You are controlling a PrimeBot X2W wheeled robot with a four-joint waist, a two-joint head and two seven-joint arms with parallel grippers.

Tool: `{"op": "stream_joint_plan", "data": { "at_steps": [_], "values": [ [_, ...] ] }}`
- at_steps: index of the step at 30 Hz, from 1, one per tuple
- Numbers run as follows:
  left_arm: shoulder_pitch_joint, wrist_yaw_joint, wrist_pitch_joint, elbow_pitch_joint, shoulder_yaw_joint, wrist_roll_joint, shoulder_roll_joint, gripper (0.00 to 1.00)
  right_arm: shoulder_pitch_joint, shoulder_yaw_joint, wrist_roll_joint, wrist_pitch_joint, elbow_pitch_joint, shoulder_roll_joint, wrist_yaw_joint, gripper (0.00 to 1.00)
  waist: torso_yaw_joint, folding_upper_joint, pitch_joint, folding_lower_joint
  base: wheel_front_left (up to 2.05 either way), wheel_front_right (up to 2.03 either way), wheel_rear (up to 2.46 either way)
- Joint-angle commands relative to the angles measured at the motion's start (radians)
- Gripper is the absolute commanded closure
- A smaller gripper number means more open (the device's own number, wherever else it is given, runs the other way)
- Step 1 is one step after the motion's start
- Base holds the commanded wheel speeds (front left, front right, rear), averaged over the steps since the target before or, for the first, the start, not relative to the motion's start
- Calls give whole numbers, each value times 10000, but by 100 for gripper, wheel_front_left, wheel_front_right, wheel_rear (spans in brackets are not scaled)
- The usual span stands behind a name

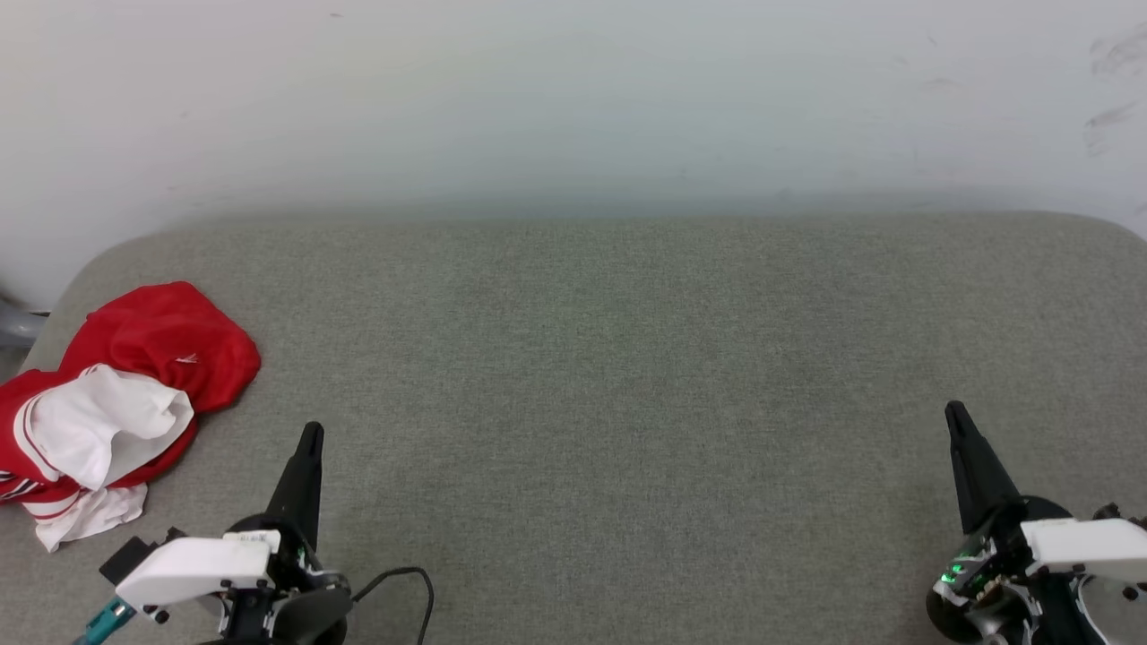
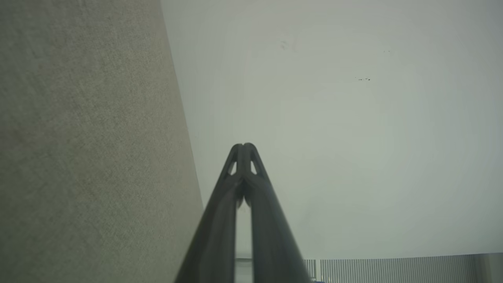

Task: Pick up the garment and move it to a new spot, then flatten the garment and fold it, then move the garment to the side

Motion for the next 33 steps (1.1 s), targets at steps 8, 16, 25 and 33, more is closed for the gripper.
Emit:
{"op": "stream_joint_plan", "data": {
  "at_steps": [8,16,25,33],
  "values": [
    [104,14,-207,77,-295,-27,-30,0,211,79,17,-129,-10,13,-2,0,-3,0,10,0,0,0,0],
    [-26,11,-564,-198,-669,-48,-26,0,232,206,26,-348,-382,12,-2,0,-19,0,24,0,0,0,0],
    [-113,7,-984,-645,-1028,331,6,0,223,411,-354,-761,-815,-74,-2,0,-34,0,42,0,0,0,0],
    [-138,3,-1315,-1059,-1311,1700,92,0,164,871,-1425,-1295,-1202,-437,-2,0,-48,0,58,0,0,0,0]
  ]
}}
